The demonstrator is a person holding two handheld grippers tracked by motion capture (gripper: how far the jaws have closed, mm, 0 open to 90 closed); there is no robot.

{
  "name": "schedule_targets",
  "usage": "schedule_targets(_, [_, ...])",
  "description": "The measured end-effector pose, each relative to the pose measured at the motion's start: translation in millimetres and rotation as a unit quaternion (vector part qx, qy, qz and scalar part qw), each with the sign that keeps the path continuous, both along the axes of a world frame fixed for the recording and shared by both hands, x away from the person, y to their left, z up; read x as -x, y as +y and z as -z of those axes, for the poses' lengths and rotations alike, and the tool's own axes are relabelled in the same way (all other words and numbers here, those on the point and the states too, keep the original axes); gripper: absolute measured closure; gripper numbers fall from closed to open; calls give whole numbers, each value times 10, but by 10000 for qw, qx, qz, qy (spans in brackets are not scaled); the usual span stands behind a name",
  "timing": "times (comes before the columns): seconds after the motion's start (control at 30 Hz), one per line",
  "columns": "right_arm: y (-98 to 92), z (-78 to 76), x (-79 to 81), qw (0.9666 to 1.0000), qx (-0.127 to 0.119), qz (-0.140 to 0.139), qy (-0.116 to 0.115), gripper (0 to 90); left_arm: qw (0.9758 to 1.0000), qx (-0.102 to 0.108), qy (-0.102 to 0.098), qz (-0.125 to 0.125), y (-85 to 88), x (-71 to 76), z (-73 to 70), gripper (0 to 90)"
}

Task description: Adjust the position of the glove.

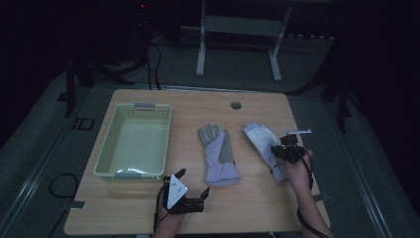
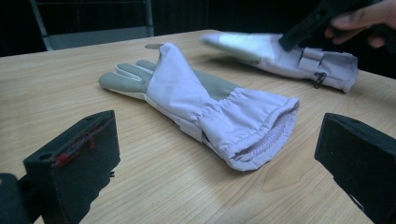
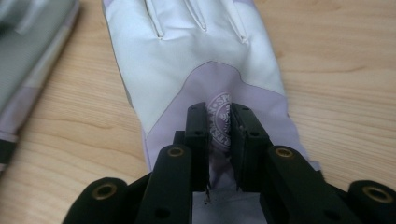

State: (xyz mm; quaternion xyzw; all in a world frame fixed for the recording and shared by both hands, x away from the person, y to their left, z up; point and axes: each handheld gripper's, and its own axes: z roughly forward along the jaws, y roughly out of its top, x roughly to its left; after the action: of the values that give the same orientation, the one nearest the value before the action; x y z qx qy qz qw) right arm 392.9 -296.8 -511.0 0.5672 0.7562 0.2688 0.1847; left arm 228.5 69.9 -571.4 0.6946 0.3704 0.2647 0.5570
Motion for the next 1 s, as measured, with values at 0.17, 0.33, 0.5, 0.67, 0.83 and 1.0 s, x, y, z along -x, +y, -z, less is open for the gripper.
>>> schedule_targets(0.17, [18, 115, -25, 10000, 15, -63, 41, 747, 10000, -13, -12, 5, 1, 3, 0, 1])
schedule_targets(0.33, [-31, 71, -21, 9997, -67, -210, 46, 621, 10000, -12, -3, 14, 1, 2, 0, 1])
schedule_targets(0.5, [-149, -78, -46, 9969, 28, -761, -189, 503, 10000, -4, 1, 23, -2, 2, 0, 1])
schedule_targets(0.67, [-257, -288, -57, 9890, 24, -1426, -394, 501, 10000, 3, 10, 20, -1, 1, 0, 1])
schedule_targets(0.83, [-291, -297, -124, 9766, 72, -2123, -334, 507, 10000, 3, 11, 17, -4, 0, 0, 1])
schedule_targets(1.0, [-348, -145, -241, 9793, -161, -2012, -171, 497, 10000, 6, 16, 25, -2, 0, 0, 1])
